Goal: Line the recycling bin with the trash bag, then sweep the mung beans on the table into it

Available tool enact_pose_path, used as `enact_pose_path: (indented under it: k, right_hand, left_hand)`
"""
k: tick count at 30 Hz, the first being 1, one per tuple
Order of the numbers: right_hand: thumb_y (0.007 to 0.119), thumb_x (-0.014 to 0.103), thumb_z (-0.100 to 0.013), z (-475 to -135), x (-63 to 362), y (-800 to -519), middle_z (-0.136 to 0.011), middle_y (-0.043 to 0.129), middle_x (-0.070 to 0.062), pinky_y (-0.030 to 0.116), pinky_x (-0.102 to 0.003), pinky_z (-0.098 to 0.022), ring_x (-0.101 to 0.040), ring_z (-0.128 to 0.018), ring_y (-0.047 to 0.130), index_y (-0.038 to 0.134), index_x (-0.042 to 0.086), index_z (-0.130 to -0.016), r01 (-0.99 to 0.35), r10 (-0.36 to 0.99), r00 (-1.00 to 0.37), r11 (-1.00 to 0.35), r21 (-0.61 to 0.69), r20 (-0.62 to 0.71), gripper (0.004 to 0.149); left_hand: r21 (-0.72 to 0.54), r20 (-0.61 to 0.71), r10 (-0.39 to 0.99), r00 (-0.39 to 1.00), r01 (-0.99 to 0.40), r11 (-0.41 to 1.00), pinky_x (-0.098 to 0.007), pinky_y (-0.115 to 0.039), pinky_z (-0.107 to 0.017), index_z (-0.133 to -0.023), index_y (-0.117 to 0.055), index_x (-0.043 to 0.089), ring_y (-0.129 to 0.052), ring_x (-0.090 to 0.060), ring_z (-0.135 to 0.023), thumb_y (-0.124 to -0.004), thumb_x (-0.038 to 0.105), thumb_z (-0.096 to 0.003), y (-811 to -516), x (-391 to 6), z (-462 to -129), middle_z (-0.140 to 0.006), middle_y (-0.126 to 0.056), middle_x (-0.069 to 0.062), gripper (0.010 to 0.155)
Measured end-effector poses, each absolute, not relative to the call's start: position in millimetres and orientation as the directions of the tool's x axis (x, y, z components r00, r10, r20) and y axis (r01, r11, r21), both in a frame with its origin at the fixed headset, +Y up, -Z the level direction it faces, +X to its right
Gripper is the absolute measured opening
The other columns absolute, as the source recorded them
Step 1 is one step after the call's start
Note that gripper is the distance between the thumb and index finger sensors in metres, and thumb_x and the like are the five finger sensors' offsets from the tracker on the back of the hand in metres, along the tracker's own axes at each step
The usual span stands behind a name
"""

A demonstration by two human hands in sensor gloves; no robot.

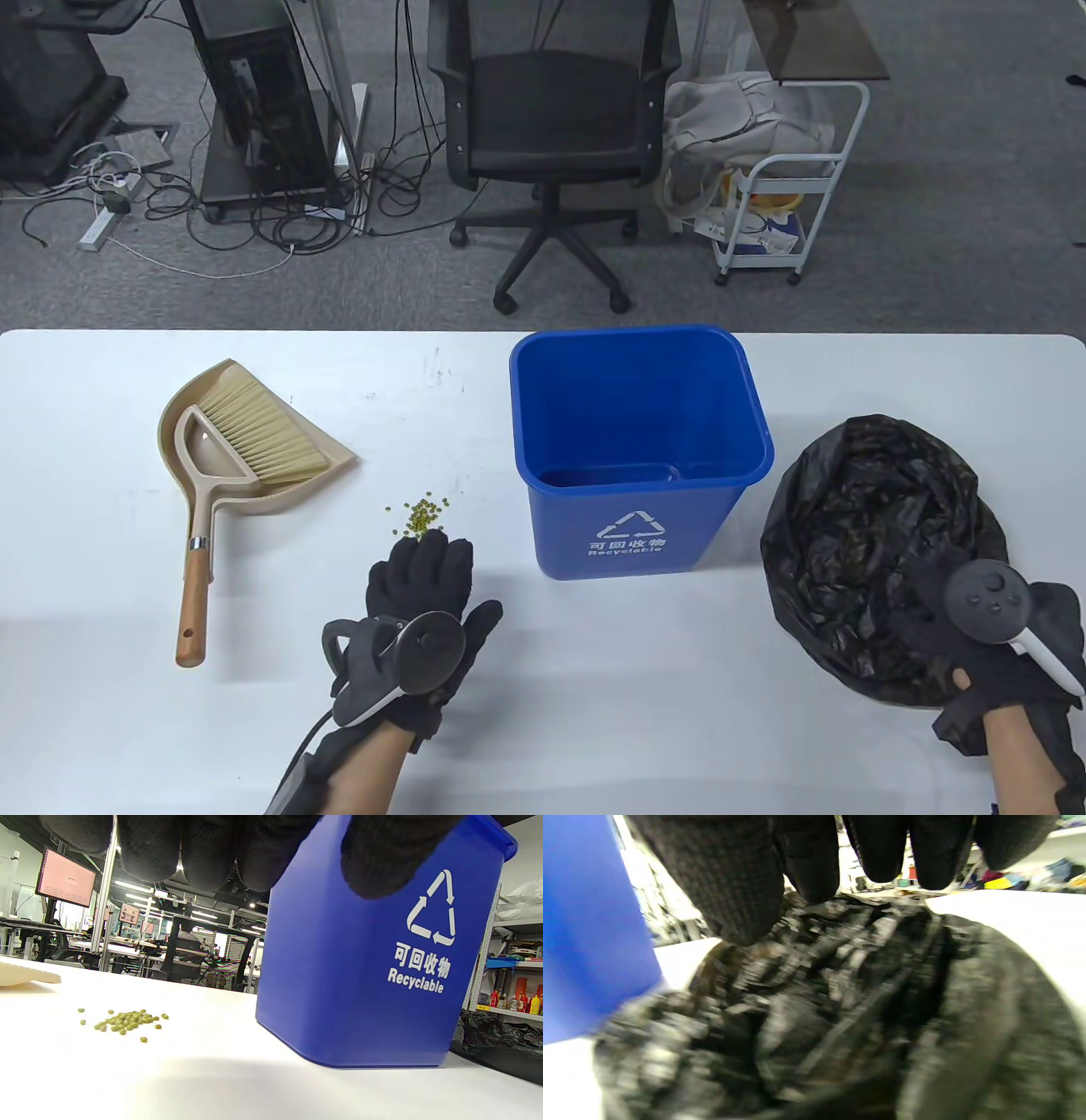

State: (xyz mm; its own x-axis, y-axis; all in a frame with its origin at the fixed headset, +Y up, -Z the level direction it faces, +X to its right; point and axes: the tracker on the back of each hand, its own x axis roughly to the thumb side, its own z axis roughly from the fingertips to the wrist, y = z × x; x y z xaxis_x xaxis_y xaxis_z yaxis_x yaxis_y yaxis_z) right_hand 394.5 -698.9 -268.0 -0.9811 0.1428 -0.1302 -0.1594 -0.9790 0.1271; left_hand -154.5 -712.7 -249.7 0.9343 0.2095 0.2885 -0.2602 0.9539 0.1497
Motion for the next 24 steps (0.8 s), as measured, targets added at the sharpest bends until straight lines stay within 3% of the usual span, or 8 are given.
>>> enact_pose_path:
  k: [5, 8, 11, 14, 15, 24]
  right_hand:
    - [0.095, 0.026, -0.041, -280, 400, -721, -0.114, 0.041, -0.037, 0.05, -0.077, -0.065, -0.068, -0.099, 0.048, 0.06, 0.01, -0.112, -0.088, 0.052, -0.987, -0.966, 0.241, -0.149, 0.081]
    - [0.096, 0.026, -0.04, -286, 395, -736, -0.114, 0.04, -0.036, 0.048, -0.077, -0.066, -0.067, -0.099, 0.045, 0.066, 0.01, -0.109, -0.057, 0.019, -0.991, -0.953, 0.299, -0.13, 0.077]
    - [0.096, 0.026, -0.039, -291, 390, -745, -0.114, 0.044, -0.035, 0.049, -0.077, -0.066, -0.065, -0.1, 0.046, 0.084, 0.007, -0.097, -0.024, -0.015, -0.992, -0.951, 0.309, -0.123, 0.061]
    - [0.094, 0.025, -0.04, -293, 385, -747, -0.112, 0.054, -0.031, 0.051, -0.075, -0.066, -0.062, -0.1, 0.053, 0.097, 0.009, -0.076, 0.034, -0.059, -0.993, -0.969, 0.245, -0.098, 0.04]
    - [0.095, 0.025, -0.04, -292, 384, -746, -0.112, 0.056, -0.03, 0.051, -0.075, -0.066, -0.061, -0.1, 0.053, 0.099, 0.008, -0.074, 0.04, -0.062, -0.994, -0.973, 0.229, -0.086, 0.038]
    - [0.092, 0.025, -0.041, -281, 360, -726, -0.11, 0.058, -0.032, 0.053, -0.075, -0.064, -0.063, -0.097, 0.056, 0.098, 0.004, -0.071, -0.134, 0.148, -0.986, -0.978, 0.16, 0.078, 0.038]
  left_hand:
    - [0.146, 0.294, 0.209, 0.933, -0.26, 0.955, -0.079, -0.055, -0.067, -0.109, -0.07, 0.003, -0.064, -0.066, -0.099, -0.082, 0.049, -0.0488, -712, -153, -248, -0.112, -0.067, -0.032, 0.077]
    - [0.144, 0.295, 0.213, 0.932, -0.263, 0.954, -0.079, -0.055, -0.067, -0.109, -0.07, 0.003, -0.064, -0.066, -0.099, -0.082, 0.049, -0.0486, -711, -153, -246, -0.112, -0.067, -0.032, 0.077]
    - [0.149, 0.295, 0.21, 0.932, -0.262, 0.954, -0.079, -0.055, -0.067, -0.109, -0.07, 0.002, -0.064, -0.066, -0.098, -0.082, 0.049, -0.0486, -710, -153, -244, -0.112, -0.068, -0.032, 0.077]
    - [0.153, 0.289, 0.219, 0.932, -0.271, 0.95, -0.079, -0.055, -0.067, -0.109, -0.07, 0.002, -0.064, -0.067, -0.098, -0.082, 0.049, -0.0487, -709, -156, -242, -0.112, -0.068, -0.032, 0.077]
    - [0.154, 0.287, 0.223, 0.931, -0.275, 0.949, -0.079, -0.055, -0.067, -0.109, -0.07, 0.002, -0.064, -0.067, -0.098, -0.082, 0.049, -0.0487, -708, -157, -242, -0.112, -0.068, -0.032, 0.077]
    - [0.105, 0.302, 0.263, 0.916, -0.307, 0.946, -0.079, -0.055, -0.068, -0.109, -0.071, 0.003, -0.065, -0.066, -0.099, -0.081, 0.049, -0.0494, -709, -151, -241, -0.112, -0.068, -0.031, 0.075]
